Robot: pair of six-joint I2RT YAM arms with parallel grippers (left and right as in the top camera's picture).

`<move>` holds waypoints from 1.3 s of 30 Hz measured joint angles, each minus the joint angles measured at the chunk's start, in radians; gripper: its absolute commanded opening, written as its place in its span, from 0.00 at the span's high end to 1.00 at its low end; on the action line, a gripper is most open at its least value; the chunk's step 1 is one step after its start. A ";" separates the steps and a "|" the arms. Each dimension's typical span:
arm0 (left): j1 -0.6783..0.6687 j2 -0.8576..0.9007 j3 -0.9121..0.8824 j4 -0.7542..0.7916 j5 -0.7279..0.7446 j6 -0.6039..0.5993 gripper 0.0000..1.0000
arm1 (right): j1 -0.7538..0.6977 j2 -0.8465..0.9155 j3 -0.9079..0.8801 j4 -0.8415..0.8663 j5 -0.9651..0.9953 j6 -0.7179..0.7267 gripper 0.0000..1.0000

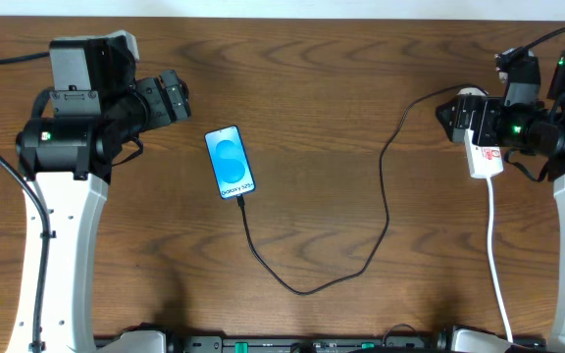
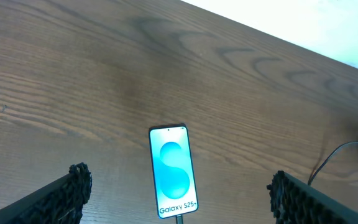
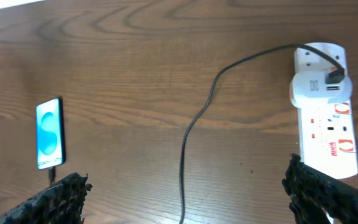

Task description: Plug charger to phone and switch on socket

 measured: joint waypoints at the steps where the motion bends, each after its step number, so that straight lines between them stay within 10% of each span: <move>1: 0.000 0.000 0.000 0.000 0.000 0.000 0.07 | 0.000 0.000 0.000 0.000 0.003 -0.004 0.01; 15: 0.000 0.000 0.000 -0.001 0.000 0.000 0.06 | 0.134 -0.119 -0.164 0.235 0.150 -0.114 0.01; 39: 0.000 0.001 0.000 0.000 -0.003 0.000 0.06 | 0.248 -1.193 -1.402 1.099 0.363 -0.094 0.01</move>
